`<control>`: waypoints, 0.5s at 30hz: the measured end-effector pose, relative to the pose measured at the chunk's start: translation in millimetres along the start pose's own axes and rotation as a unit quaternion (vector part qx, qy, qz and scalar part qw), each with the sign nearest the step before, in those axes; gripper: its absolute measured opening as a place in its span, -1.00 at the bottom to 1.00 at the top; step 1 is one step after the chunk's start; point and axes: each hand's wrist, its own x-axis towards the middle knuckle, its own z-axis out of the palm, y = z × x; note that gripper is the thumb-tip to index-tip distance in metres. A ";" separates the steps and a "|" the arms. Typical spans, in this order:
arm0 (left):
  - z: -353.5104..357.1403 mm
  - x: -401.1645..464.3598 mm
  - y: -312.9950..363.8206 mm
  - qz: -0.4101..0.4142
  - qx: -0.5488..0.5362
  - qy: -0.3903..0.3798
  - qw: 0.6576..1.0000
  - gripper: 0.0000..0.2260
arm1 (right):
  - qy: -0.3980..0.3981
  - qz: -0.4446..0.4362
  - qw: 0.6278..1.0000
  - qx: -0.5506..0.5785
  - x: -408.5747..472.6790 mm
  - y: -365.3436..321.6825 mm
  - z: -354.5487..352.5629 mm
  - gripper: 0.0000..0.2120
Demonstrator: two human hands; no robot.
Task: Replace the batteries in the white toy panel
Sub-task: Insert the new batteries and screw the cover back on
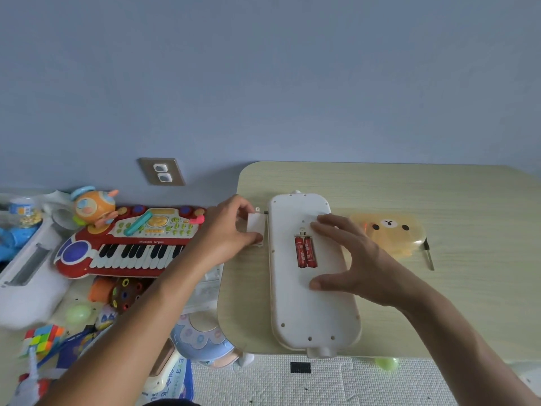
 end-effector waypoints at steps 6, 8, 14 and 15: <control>-14.2 -10.8 27.5 0.021 -0.112 0.103 0.988 -0.71 | 0.000 -0.008 1.000 0.017 -1.4 5.0 1.2 -0.03; -10.0 -19.0 50.5 0.055 -0.159 0.057 0.984 -0.66 | 0.002 -0.010 1.000 0.020 -1.2 5.8 1.8 -0.03; 16.3 -27.7 69.7 0.100 -0.152 -0.071 0.981 -0.60 | 0.002 -0.041 0.999 0.030 -0.9 3.5 1.5 -0.13; 16.8 -29.2 69.1 0.100 -0.134 -0.078 0.983 -0.59 | 0.001 -0.044 0.999 0.032 -1.0 3.9 1.4 -0.15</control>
